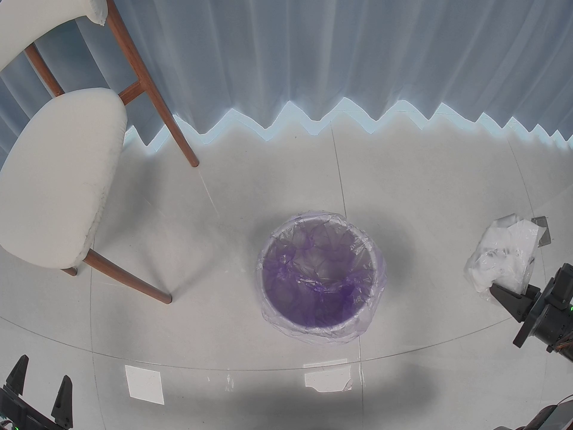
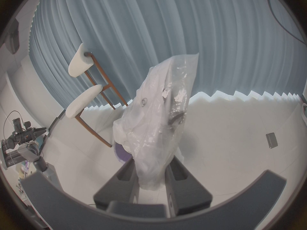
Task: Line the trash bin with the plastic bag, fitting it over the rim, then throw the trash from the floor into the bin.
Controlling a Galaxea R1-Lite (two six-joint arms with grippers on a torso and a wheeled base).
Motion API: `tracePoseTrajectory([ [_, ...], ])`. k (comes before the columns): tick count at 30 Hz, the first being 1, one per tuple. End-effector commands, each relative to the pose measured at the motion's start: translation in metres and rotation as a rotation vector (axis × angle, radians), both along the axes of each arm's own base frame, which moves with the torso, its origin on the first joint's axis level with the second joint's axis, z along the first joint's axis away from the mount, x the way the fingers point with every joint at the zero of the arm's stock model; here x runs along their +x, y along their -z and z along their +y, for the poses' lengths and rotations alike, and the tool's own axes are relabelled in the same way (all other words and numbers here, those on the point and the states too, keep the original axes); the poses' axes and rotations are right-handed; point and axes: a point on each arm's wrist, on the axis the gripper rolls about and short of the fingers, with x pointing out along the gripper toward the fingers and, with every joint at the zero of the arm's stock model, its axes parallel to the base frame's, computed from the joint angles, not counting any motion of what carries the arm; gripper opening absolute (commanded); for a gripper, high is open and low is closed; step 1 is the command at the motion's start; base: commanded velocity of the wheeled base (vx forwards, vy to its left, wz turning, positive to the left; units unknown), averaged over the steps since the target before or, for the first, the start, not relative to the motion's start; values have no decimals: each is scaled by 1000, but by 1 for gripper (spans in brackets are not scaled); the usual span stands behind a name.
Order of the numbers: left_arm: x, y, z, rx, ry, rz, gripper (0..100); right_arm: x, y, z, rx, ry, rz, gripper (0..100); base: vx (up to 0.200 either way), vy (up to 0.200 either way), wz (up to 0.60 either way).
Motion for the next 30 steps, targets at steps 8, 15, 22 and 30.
tracePoseTrajectory([
  [8, 0, 5, 0, -8, -3, -4, 100, 52, 15, 36, -61, -134, 175, 0, 0, 0, 0],
  [15, 0, 5, 0, -12, -3, -4, 100, 91, 19, 59, -90, -174, 205, 0, 0, 0, 0],
  [22, 0, 5, 0, -14, -5, -4, 100, 156, 48, 94, -181, -220, 227, 0, 0, 0, 0],
  [30, 0, 5, 0, -14, -3, -4, 100, 197, 79, 140, -209, -250, 240, 0, 0, 0, 0],
])
